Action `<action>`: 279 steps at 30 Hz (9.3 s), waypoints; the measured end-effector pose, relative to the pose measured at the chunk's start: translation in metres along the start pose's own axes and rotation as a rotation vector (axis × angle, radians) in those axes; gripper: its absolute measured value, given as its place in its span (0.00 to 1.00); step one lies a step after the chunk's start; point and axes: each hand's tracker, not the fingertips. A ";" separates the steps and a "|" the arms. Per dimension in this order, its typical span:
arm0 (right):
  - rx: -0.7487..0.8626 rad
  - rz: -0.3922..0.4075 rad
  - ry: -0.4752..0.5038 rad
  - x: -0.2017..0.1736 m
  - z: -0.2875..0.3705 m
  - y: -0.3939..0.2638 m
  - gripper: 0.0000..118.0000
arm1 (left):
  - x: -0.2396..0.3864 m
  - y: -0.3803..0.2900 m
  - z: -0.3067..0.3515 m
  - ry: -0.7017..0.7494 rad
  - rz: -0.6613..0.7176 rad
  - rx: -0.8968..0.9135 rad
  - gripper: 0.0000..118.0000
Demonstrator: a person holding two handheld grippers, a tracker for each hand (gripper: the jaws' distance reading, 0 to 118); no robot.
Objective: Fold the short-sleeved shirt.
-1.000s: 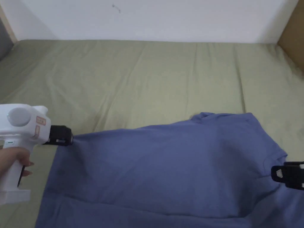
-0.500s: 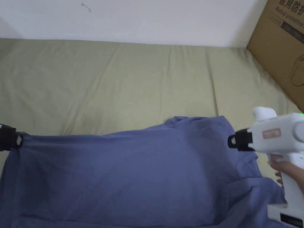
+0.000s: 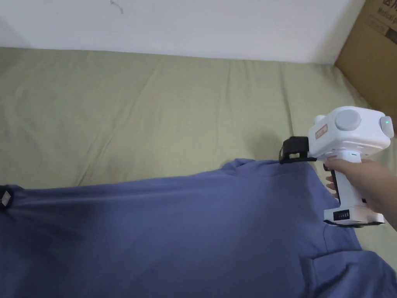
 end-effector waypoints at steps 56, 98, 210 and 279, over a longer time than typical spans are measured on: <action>0.389 0.109 -0.023 -0.054 0.250 -0.325 0.00 | 0.113 -0.170 0.127 0.120 -0.075 0.182 0.01; 0.157 0.251 -0.005 -0.106 0.201 -0.337 0.00 | -0.013 -0.212 -0.010 -0.667 0.627 -0.089 0.03; 0.200 0.080 0.245 -0.035 0.230 -0.375 0.00 | 0.298 -0.131 0.004 -0.301 -0.091 -0.304 0.53; -0.082 0.110 0.238 -0.107 0.113 -0.322 0.01 | 0.121 -0.184 -0.055 -1.090 0.497 -0.260 1.00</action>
